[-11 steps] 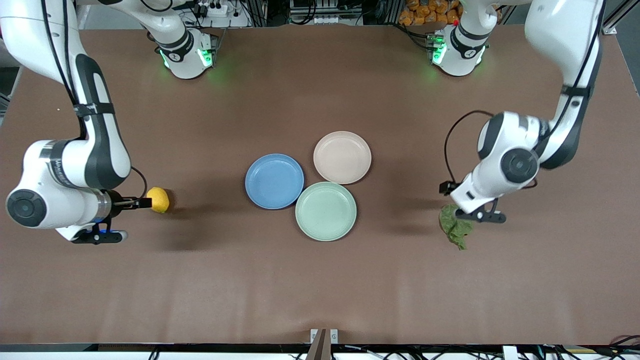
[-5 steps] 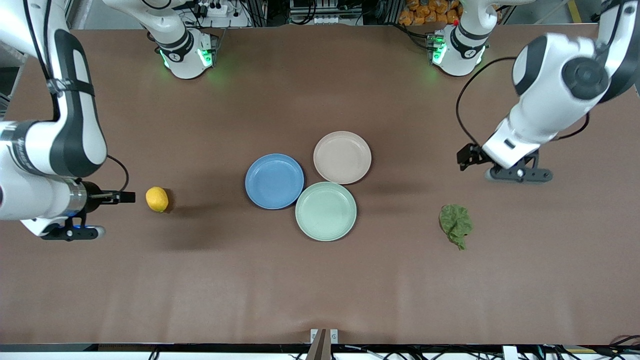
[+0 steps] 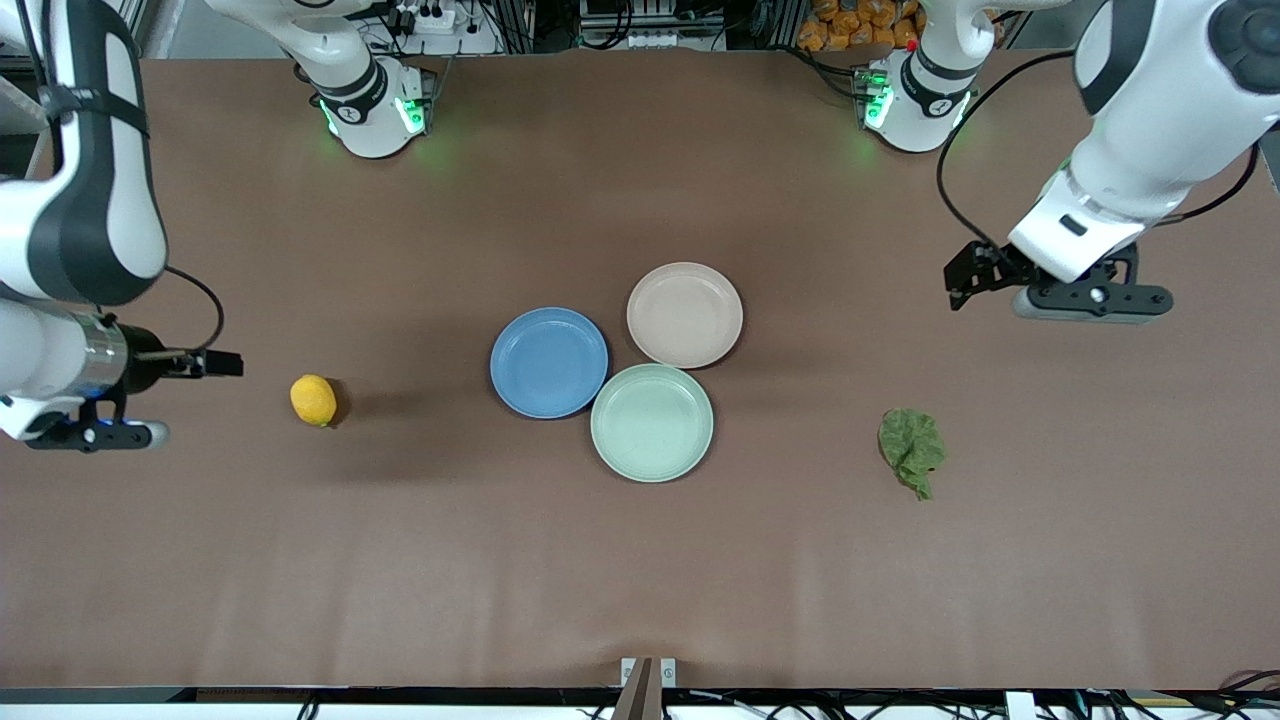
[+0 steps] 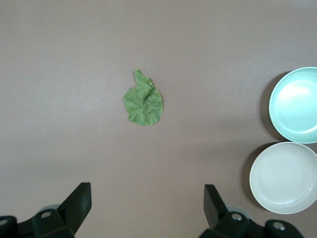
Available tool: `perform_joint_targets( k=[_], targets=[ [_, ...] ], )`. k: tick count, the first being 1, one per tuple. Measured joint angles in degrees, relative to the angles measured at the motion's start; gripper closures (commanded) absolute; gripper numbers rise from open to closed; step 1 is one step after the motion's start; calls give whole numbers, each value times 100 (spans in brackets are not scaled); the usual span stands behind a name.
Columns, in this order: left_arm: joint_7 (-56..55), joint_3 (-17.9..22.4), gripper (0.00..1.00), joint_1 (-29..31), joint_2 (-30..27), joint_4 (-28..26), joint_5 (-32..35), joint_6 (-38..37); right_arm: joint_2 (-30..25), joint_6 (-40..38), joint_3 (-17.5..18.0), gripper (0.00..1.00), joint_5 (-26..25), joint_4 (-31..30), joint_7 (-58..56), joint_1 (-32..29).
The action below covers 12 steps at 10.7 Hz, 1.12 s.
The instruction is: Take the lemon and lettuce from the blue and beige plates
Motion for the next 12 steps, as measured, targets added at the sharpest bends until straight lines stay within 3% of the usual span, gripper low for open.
perform_joint_targets(
  k=[8, 12],
  targets=[
    [190, -5, 0, -21, -136, 950, 28, -1323, -1062, -346, 33, 0, 0, -302, -21, -5],
    [199, -10, 0, -24, -141, 1212, 28, -1493, -1607, -530, 80, 0, 0, -418, -21, -45]
  ],
)
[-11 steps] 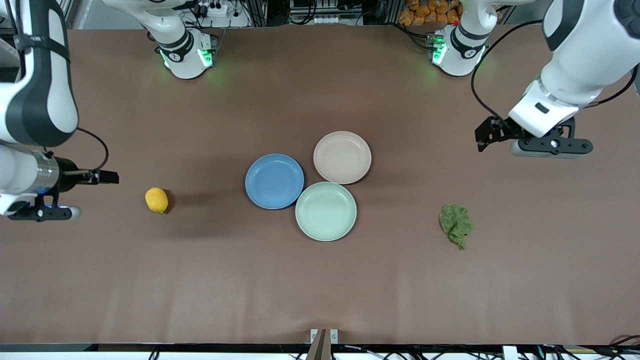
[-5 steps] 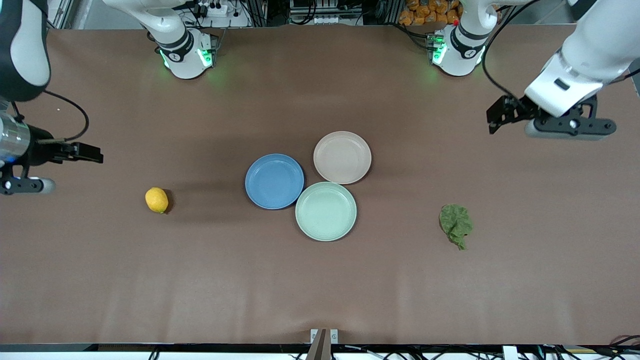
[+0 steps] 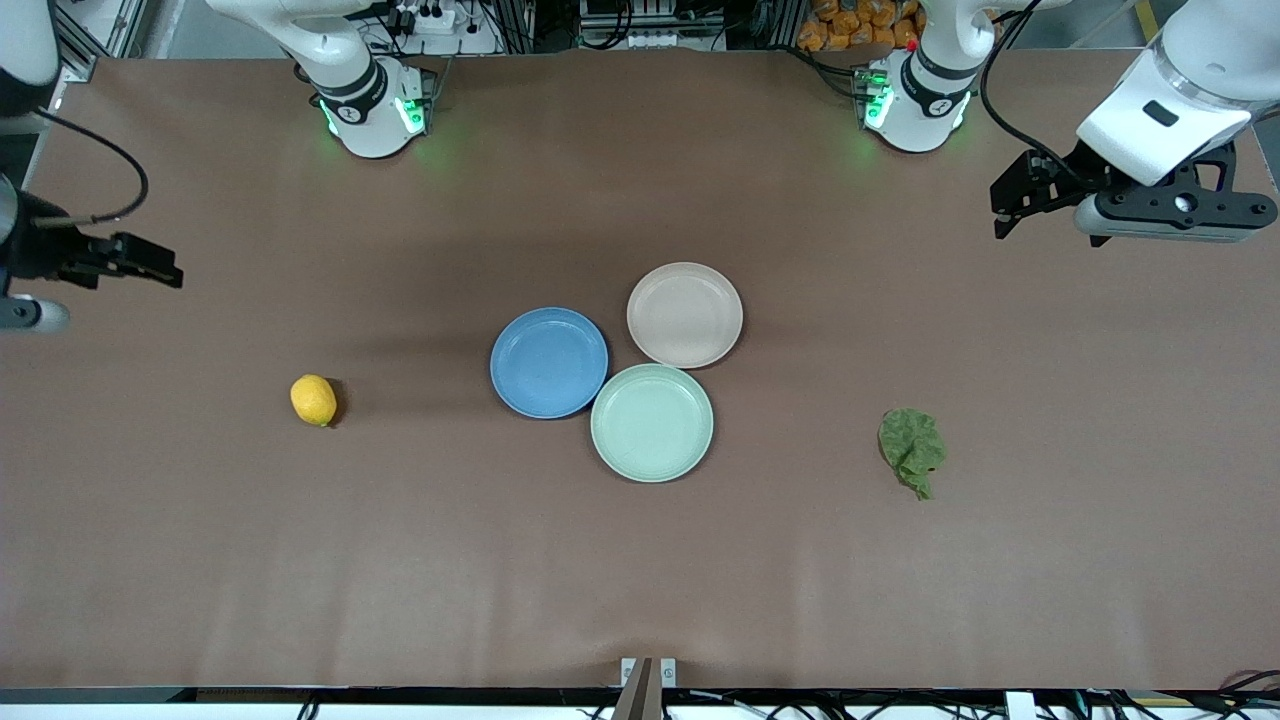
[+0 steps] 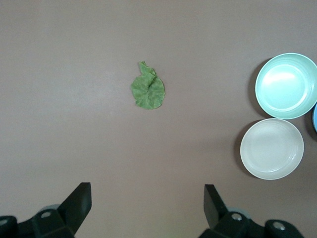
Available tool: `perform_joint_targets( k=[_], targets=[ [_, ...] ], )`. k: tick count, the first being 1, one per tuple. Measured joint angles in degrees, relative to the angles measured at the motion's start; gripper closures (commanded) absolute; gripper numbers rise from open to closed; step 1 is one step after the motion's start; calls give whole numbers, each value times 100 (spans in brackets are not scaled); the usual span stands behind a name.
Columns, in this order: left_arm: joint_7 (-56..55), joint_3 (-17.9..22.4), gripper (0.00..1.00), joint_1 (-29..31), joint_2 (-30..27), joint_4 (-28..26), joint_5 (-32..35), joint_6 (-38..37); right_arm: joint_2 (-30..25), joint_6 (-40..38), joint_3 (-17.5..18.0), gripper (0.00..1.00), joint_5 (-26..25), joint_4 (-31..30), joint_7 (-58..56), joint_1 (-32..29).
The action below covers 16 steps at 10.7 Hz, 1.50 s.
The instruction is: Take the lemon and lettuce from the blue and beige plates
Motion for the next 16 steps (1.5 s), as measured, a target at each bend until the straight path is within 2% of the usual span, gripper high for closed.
perform_joint_targets(
  k=[7, 10, 16],
  targets=[
    [0, -39, 0, 1, 0, 77, 0, -15, -144, -314, 62, 0, 4, 264, 145, -38],
    [0, -45, 0, 1, 0, 87, 0, -23, -144, 12, 89, 0, 4, 264, 270, -26],
    [0, -24, 0, 26, 0, 91, -176, -28, -125, 169, 81, 0, 12, 264, 292, -28]
  ],
)
